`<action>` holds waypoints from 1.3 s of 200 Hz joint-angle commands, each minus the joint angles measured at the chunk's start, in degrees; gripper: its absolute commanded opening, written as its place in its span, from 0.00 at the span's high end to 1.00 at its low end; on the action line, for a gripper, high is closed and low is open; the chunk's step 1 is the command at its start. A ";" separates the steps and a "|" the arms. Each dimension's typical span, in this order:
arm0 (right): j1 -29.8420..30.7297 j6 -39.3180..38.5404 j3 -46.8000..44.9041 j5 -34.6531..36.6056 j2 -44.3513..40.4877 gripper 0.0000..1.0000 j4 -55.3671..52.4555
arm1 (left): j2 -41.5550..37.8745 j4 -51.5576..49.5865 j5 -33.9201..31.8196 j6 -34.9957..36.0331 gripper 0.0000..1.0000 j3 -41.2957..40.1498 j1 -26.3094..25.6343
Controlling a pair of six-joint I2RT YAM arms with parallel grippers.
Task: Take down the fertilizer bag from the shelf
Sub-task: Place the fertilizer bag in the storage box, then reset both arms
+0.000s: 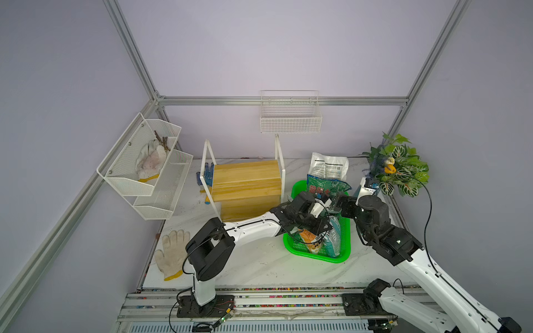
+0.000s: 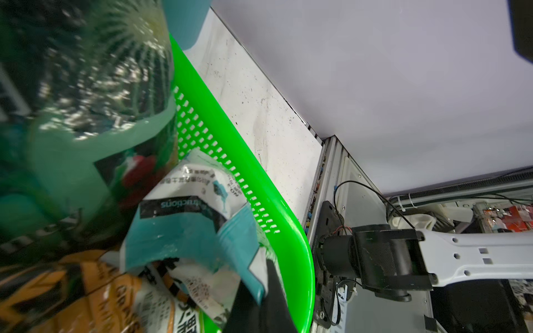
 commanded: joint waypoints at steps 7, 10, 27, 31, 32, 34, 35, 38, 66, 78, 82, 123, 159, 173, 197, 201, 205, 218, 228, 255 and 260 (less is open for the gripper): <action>-0.28 0.03 -0.31 0.56 -0.07 0.04 1.47 | 4.10 -3.75 2.76 1.03 1.00 8.86 -1.26; -0.28 -0.04 -0.31 0.62 -0.08 0.03 1.52 | 4.35 -4.11 2.78 1.03 1.00 9.10 -1.28; -0.24 -0.30 -0.33 0.99 -0.32 0.04 1.53 | 5.63 -5.87 2.74 1.12 1.00 9.90 -1.30; -0.26 -0.33 -0.31 1.10 -0.40 0.04 1.50 | 5.81 -6.30 2.70 1.25 1.00 10.01 -1.27; -0.29 -0.33 -0.31 1.07 -0.45 0.04 1.52 | 5.82 -6.39 2.70 1.27 1.00 10.03 -1.27; -0.24 -0.39 -0.31 1.10 -0.48 0.03 1.54 | 5.80 -6.62 2.63 1.33 1.00 10.10 -1.31; -0.23 -0.40 -0.31 1.11 -0.49 0.03 1.54 | 5.82 -6.73 2.62 1.36 1.00 10.11 -1.29; -0.29 -0.46 -0.31 1.23 -0.42 0.03 1.54 | 5.80 -7.11 2.54 1.45 1.00 10.19 -1.27; -0.30 -1.20 -0.66 2.21 -0.08 0.03 1.88 | 2.57 -8.68 -0.60 2.66 0.46 9.14 -1.23; -0.34 -1.47 -0.68 3.28 0.35 0.03 1.92 | -0.08 -9.16 -2.87 3.39 0.21 8.27 -1.09; -0.33 -1.40 -0.74 3.92 0.51 0.02 1.95 | -1.12 -9.31 -3.54 3.65 0.14 7.97 -1.05; -1.85 -3.87 -2.00 6.71 1.89 0.01 4.18 | -14.17 -9.73 -8.78 4.25 0.00 2.30 0.98; -4.23 -6.07 -4.53 3.41 2.64 0.00 7.13 | -28.61 -12.01 -16.94 6.73 0.00 -6.53 4.31; -4.57 -6.39 -6.16 2.30 2.47 0.00 8.85 | -33.70 -13.89 -22.84 7.44 0.00 -10.76 5.59; -4.82 -4.22 -9.70 1.23 1.30 0.00 10.32 | -42.57 -15.97 -35.56 7.24 0.00 -19.28 7.49; -4.82 -3.77 -10.41 1.12 0.95 0.00 10.42 | -44.19 -15.92 -37.07 7.55 0.00 -20.92 7.81; -4.94 -3.40 -11.14 1.04 0.72 0.00 10.57 | -45.80 -15.89 -38.84 7.70 0.00 -22.50 8.10; -5.09 -3.10 -14.00 0.99 -0.11 0.00 11.77 | -51.21 -16.00 -45.34 7.23 0.00 -27.50 8.87; -5.54 -3.74 -16.36 0.79 -0.36 0.00 13.53 | -55.41 -15.96 -49.59 6.30 0.00 -31.37 9.72; -6.71 -11.60 -21.75 -5.35 0.70 0.00 22.53 | -66.73 -15.92 -57.54 2.33 0.00 -42.51 14.28; -6.77 -12.70 -22.68 -6.35 0.78 0.00 24.39 | -68.61 -15.86 -58.08 1.83 0.00 -44.44 15.36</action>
